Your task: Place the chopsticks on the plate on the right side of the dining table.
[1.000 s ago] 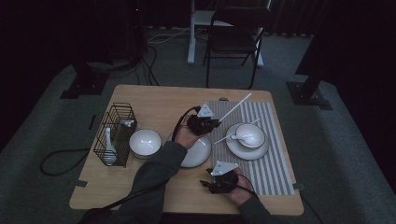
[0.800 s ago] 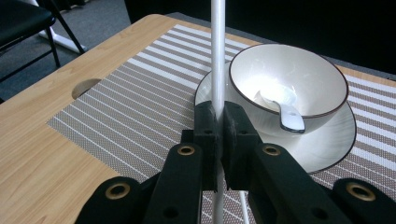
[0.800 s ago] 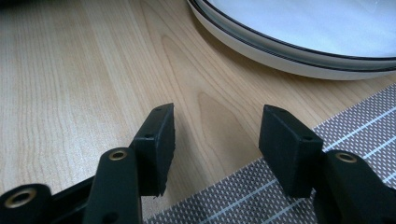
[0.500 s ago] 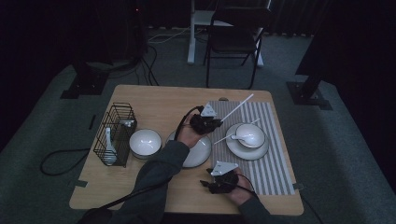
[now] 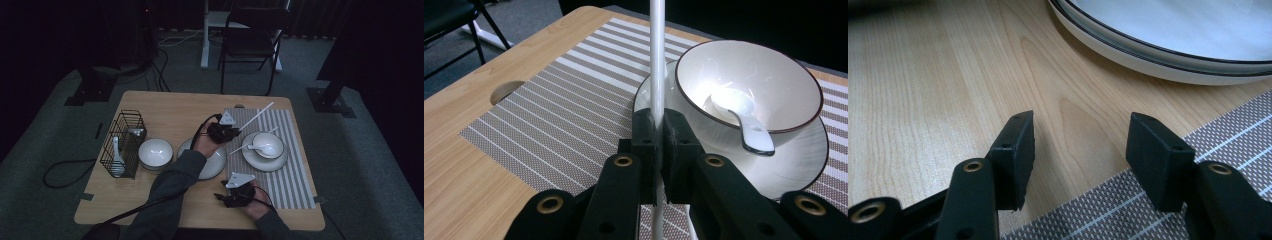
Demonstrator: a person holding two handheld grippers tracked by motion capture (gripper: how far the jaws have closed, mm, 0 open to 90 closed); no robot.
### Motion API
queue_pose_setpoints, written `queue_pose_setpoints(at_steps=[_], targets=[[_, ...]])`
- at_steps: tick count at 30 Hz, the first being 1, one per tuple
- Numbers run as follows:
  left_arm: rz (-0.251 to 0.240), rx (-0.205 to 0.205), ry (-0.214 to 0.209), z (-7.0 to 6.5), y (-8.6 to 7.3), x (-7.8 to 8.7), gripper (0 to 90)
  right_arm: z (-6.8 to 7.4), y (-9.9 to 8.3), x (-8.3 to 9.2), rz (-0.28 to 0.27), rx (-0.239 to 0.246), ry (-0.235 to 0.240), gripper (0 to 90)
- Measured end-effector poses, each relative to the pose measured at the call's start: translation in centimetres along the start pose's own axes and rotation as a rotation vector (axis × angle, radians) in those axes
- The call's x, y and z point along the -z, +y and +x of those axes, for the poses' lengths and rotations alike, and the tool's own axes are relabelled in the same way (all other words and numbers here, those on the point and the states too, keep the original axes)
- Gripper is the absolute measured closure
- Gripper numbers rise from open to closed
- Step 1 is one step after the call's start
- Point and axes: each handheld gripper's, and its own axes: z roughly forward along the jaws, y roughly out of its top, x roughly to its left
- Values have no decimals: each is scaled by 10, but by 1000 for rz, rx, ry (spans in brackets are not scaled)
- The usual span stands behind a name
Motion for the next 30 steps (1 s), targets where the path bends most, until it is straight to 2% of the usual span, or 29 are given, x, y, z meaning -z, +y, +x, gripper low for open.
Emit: queue_pose_setpoints(at_steps=[11,30], targets=[[12,2,4,1,5,-8,861,0,0,0,1,-2,0,447],[59,15,-6,0,0,-27,861,0,0,0,1,-4,2,446]])
